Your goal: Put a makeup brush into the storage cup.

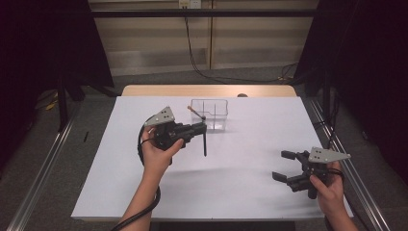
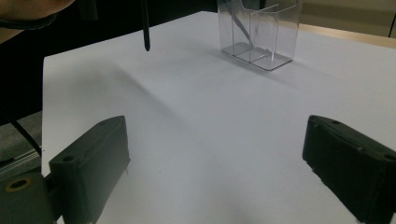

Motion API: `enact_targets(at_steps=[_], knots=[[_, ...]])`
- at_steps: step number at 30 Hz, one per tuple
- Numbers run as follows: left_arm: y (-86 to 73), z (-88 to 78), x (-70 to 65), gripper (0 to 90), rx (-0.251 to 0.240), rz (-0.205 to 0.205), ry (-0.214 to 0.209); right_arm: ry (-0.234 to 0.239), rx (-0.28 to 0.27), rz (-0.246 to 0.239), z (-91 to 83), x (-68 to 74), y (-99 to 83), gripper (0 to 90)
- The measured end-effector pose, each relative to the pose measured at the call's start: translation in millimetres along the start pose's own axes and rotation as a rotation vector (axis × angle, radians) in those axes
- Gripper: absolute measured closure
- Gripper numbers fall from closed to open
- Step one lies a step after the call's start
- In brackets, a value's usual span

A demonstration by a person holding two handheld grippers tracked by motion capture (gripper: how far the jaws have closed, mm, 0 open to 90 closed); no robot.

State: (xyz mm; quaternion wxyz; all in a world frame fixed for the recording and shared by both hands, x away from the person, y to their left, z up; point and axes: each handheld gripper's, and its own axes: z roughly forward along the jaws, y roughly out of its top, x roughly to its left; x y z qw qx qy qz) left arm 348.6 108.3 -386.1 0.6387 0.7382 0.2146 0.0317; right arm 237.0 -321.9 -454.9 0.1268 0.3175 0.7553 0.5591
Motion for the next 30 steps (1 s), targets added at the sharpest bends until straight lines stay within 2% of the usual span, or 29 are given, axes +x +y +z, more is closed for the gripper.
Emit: enact_targets(at_steps=[10,18,30], knots=[[4.3,-3.9,7.0,84.3,-0.017,-0.005,0.019,-0.005,0.0,-0.007,-3.7,0.1,-2.2,6.9],[11.6,-6.7,10.9,84.3,-0.014,0.01,0.043,-0.003,-0.004,-0.011,-4.7,0.7,-2.2,6.9],[19.7,-5.9,18.8,84.3,-0.025,0.013,0.063,0.001,-0.004,-0.015,-3.3,-0.5,-2.0,7.4]])
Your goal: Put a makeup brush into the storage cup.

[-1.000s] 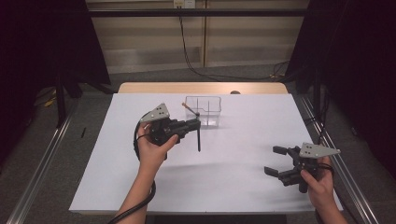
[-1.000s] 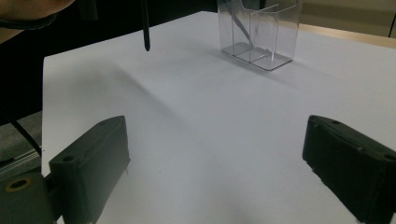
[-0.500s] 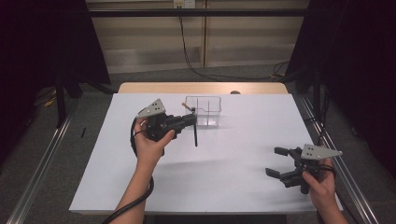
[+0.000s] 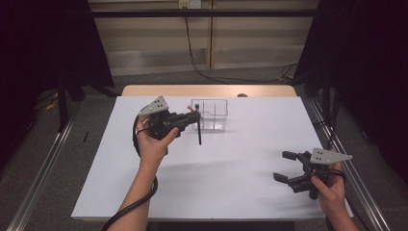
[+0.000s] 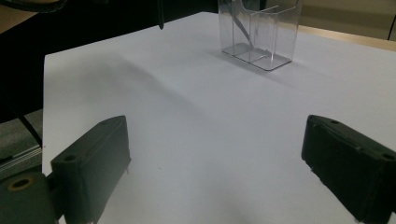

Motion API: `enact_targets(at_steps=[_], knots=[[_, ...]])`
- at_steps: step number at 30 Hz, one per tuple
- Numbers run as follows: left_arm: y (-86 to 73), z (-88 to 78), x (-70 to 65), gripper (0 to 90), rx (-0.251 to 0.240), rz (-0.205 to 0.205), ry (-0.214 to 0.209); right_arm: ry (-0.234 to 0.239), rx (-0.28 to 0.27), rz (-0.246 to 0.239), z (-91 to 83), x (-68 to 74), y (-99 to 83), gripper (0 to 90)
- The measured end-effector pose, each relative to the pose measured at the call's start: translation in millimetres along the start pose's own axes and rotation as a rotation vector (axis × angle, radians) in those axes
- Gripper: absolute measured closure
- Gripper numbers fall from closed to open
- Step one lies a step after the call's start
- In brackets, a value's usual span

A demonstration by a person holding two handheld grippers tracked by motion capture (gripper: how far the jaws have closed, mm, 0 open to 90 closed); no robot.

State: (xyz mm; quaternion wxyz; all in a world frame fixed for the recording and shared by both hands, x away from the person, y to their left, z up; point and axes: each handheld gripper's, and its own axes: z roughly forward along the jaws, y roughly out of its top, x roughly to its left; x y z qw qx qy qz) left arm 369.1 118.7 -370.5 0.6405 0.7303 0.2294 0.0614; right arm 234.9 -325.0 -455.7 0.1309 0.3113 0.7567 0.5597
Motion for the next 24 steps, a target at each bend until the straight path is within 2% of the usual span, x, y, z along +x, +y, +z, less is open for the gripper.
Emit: enact_targets(at_steps=[24], knots=[[19.7,5.7,17.0,84.3,-0.034,0.014,0.074,-0.014,-0.006,-0.01,-6.3,1.1,-0.3,7.4]])
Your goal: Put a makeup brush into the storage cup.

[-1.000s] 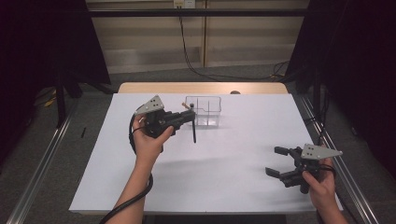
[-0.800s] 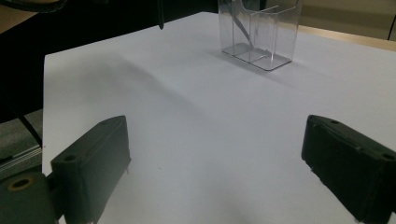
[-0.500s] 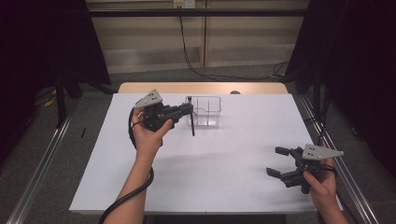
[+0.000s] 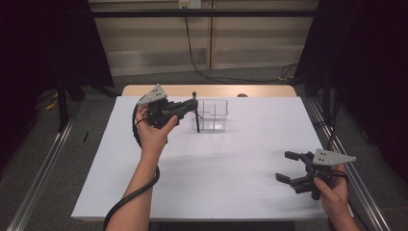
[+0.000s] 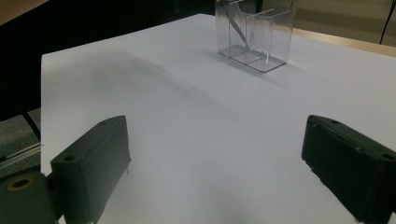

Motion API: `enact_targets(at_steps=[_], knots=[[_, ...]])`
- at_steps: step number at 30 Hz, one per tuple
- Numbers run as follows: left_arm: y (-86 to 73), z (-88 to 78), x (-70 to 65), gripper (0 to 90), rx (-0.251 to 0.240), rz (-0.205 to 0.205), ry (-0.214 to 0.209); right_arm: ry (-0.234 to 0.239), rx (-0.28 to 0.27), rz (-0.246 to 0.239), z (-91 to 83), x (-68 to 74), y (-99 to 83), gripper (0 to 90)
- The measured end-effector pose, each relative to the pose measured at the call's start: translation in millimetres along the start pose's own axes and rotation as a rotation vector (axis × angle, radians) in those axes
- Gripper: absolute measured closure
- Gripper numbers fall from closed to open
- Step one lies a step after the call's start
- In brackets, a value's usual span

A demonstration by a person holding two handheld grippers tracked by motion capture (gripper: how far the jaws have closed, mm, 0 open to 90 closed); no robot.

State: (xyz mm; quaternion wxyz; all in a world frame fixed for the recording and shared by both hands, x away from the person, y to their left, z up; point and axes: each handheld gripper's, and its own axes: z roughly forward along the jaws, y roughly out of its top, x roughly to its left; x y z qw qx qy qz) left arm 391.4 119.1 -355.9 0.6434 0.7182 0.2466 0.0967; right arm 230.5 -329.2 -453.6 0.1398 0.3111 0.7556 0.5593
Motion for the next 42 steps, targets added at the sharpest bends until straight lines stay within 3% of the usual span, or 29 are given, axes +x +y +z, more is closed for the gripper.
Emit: enact_targets(at_steps=[26,42], knots=[[23.9,28.1,28.7,84.2,-0.045,0.029,0.09,-0.01,-0.007,0.002,-5.6,0.4,-2.9,7.4],[23.8,44.9,42.8,84.2,-0.036,0.036,0.152,-0.007,-0.008,0.002,-6.6,-0.4,-2.9,7.4]])
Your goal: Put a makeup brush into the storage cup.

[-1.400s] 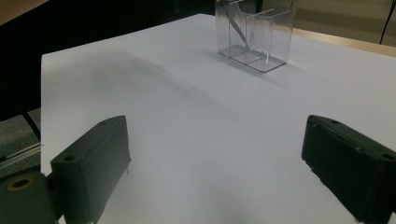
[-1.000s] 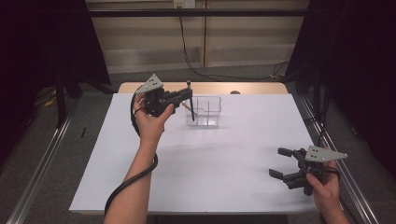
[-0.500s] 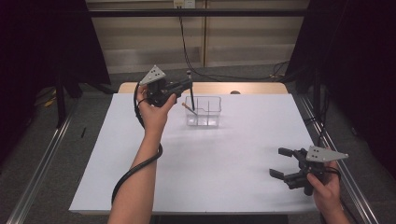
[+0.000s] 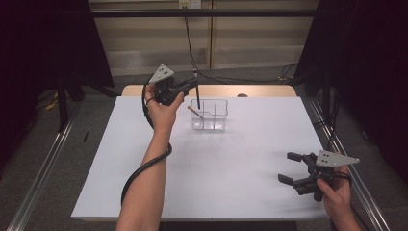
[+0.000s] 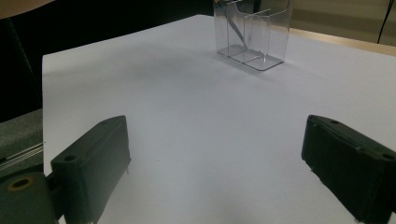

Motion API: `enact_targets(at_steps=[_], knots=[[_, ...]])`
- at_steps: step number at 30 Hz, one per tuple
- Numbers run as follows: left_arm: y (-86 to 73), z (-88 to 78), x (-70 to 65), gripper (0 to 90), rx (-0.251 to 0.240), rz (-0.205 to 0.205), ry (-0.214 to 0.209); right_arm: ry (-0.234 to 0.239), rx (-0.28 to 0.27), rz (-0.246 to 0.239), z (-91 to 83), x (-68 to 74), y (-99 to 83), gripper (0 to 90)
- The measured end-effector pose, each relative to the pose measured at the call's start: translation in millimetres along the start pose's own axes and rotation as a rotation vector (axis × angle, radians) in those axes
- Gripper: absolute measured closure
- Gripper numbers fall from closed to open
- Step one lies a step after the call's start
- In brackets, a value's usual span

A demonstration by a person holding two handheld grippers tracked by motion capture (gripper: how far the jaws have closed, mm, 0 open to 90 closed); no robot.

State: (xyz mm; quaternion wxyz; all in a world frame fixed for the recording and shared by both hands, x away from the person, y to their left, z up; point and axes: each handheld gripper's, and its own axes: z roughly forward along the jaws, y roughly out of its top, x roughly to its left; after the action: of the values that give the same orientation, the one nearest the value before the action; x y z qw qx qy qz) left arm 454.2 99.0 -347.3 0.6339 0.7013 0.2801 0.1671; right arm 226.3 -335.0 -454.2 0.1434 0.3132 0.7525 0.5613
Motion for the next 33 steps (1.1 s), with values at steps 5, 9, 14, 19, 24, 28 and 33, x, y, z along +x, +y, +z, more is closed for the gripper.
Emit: enact_targets(at_steps=[5,9,14,19,24,28,33], knots=[[-1.1,5.3,1.4,84.2,0.008,0.007,0.012,0.004,0.0,0.0,-0.3,-0.2,0.2,7.4],[-3.2,9.6,2.0,84.2,0.017,0.012,0.023,0.004,-0.002,-0.002,-0.6,-0.6,0.2,7.4],[-8.1,13.8,1.2,84.2,0.021,0.003,0.029,0.005,-0.006,-0.001,-1.3,-1.0,0.0,7.4],[-11.9,16.1,2.1,84.2,0.024,0.001,0.032,0.006,-0.004,-0.002,-1.4,-1.2,-0.1,7.4],[-15.4,17.0,1.7,84.1,0.029,-0.001,0.038,0.005,-0.006,-0.002,-1.9,-1.2,0.1,7.4],[-19.4,17.4,2.1,84.1,0.031,-0.003,0.041,0.008,-0.006,-0.003,-1.6,-1.0,0.1,7.4],[-22.9,17.4,2.8,84.1,0.036,-0.007,0.042,0.007,-0.007,-0.003,-2.0,-1.2,0.4,7.4]])
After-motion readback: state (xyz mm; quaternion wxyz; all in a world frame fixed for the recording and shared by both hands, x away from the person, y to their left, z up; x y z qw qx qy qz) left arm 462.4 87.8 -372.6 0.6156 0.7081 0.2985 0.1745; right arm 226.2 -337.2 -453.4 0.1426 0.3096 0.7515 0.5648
